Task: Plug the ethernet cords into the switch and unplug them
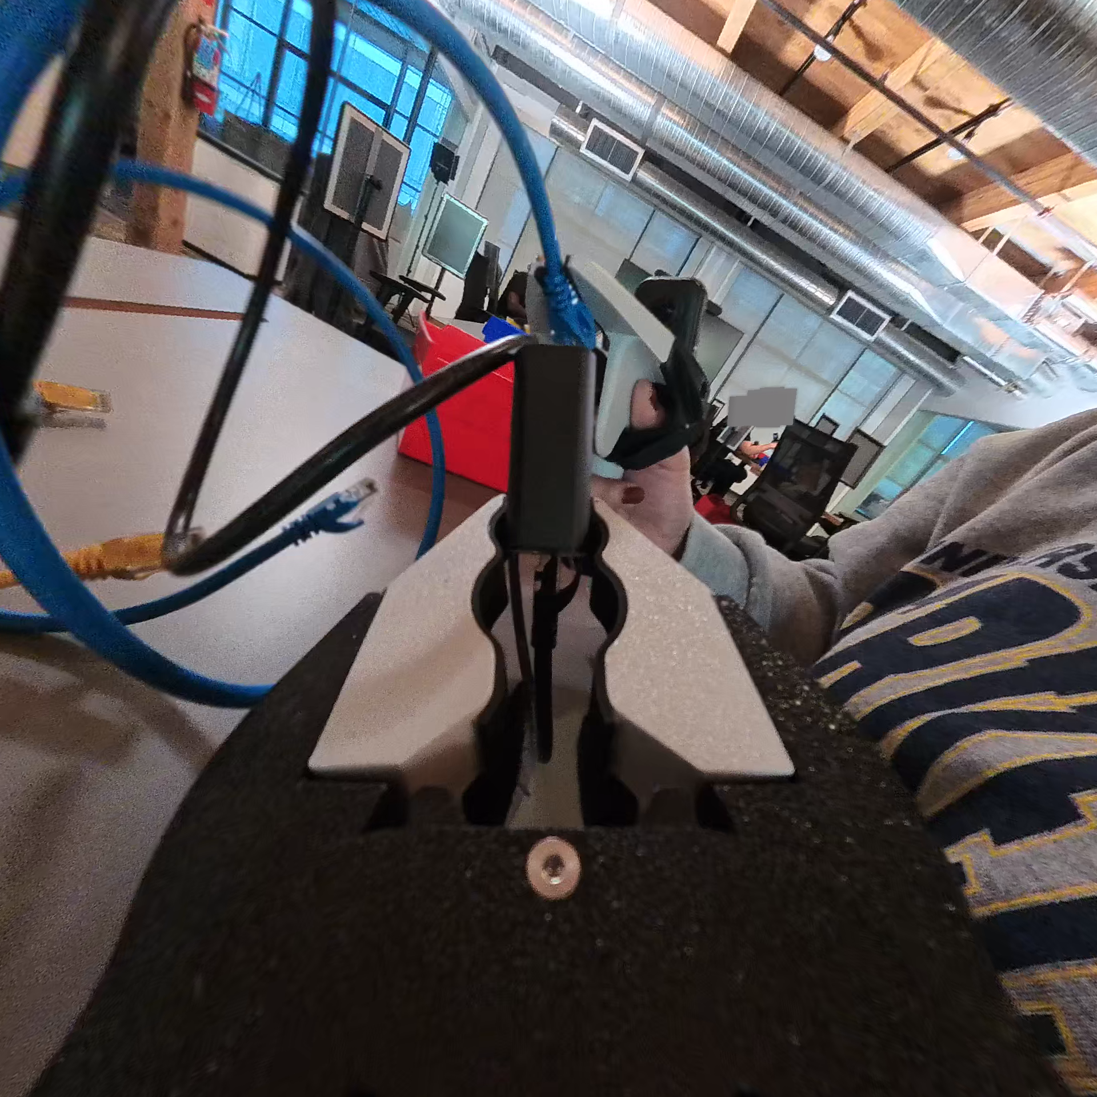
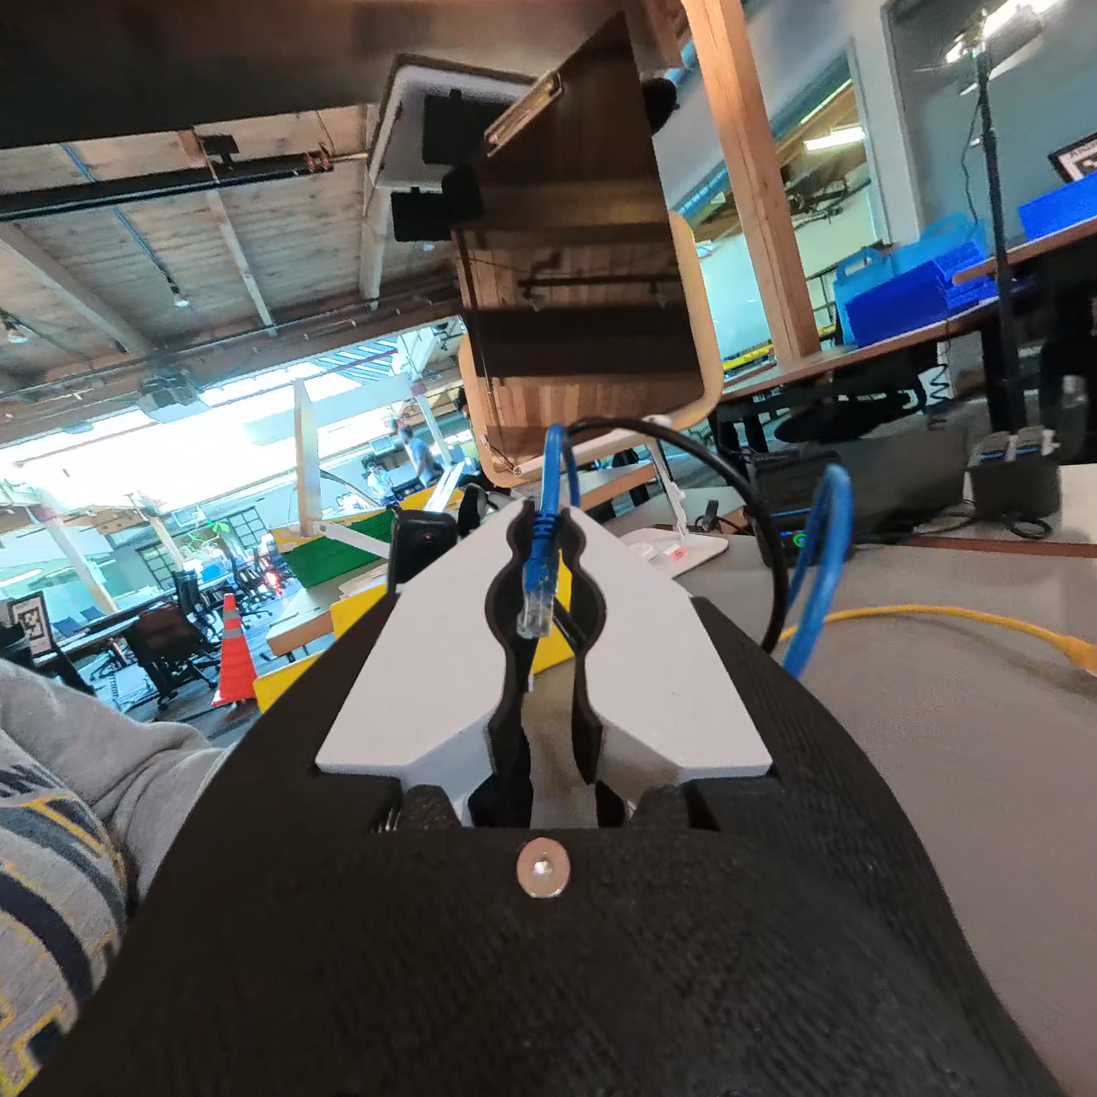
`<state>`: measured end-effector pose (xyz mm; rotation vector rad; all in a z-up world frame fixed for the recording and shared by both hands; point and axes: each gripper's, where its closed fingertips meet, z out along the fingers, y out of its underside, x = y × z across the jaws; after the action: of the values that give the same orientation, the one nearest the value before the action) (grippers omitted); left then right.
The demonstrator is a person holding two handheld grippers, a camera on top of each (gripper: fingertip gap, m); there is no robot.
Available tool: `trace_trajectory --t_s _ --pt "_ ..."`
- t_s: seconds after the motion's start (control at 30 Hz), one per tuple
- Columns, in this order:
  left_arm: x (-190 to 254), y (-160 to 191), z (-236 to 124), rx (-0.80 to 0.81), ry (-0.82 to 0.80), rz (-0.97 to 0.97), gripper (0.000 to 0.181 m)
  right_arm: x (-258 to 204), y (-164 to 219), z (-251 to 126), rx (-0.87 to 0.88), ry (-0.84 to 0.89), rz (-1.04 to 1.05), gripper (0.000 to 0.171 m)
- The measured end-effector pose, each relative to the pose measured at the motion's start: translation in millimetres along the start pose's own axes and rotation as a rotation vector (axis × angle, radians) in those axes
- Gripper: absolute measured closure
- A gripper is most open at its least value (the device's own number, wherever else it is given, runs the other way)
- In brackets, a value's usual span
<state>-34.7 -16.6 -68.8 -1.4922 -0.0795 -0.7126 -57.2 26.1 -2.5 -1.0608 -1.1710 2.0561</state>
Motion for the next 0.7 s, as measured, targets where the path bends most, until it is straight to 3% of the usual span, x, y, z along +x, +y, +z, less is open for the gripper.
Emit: trace_trajectory --t_s 0.2,0.43,0.7 --pt "-6.5 1.4 -1.2 -0.012 -0.035 -0.002 0.160 8.6 13.8 7.5 -0.075 0.021 0.011 0.165" --pt "-18.4 0.5 -4.2 -0.020 -0.140 0.043 0.160 -9.8 55.1 -19.7 -0.439 -0.093 0.017 0.164" --pt "-9.3 0.4 -0.4 -0.017 -0.098 0.068 0.160 -0.4 85.2 -35.0 -0.697 0.041 -0.091 0.164"
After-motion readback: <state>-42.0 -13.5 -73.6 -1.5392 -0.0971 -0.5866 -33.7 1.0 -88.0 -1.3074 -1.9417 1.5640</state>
